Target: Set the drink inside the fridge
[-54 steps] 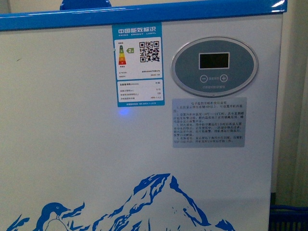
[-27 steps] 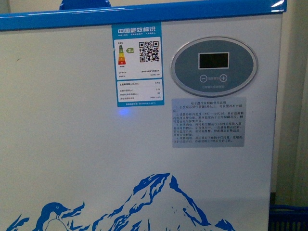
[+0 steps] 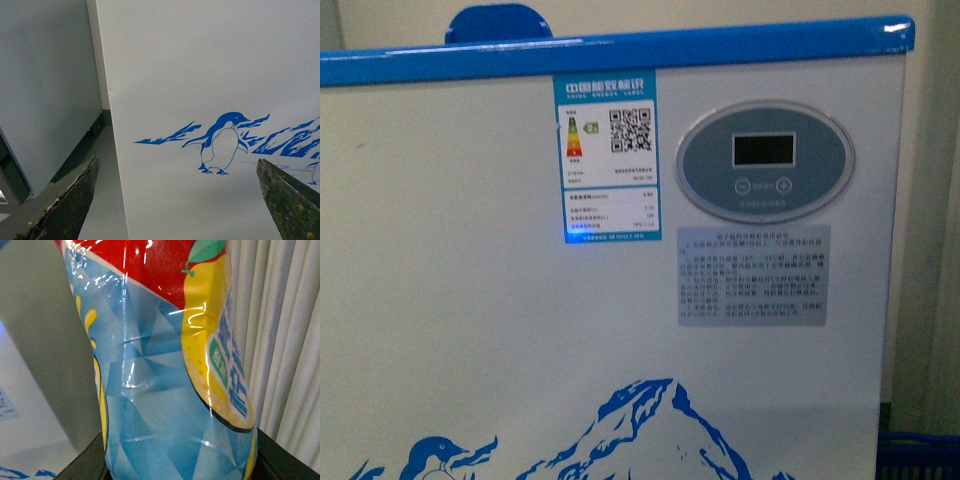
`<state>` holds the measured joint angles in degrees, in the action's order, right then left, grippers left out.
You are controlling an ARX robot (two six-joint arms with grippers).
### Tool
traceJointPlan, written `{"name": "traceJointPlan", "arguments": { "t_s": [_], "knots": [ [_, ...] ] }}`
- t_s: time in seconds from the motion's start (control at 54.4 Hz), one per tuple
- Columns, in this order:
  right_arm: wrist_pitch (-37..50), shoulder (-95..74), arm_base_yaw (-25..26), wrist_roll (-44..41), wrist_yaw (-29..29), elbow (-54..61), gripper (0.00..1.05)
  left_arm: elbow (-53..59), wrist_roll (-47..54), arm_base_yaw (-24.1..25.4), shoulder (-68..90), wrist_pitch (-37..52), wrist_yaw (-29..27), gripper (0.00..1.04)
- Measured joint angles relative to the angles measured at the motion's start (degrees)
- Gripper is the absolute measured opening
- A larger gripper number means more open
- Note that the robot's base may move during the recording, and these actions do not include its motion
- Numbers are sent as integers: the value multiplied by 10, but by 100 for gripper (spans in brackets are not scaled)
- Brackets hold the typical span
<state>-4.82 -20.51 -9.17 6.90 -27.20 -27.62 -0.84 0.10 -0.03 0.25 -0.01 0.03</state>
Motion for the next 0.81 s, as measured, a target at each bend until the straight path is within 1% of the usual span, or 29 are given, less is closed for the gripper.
{"name": "traceJointPlan", "arguments": {
  "t_s": [0.808],
  "knots": [
    [0,0,0,7,0,0,46,0,0,0,0,0,0,97]
  ]
}}
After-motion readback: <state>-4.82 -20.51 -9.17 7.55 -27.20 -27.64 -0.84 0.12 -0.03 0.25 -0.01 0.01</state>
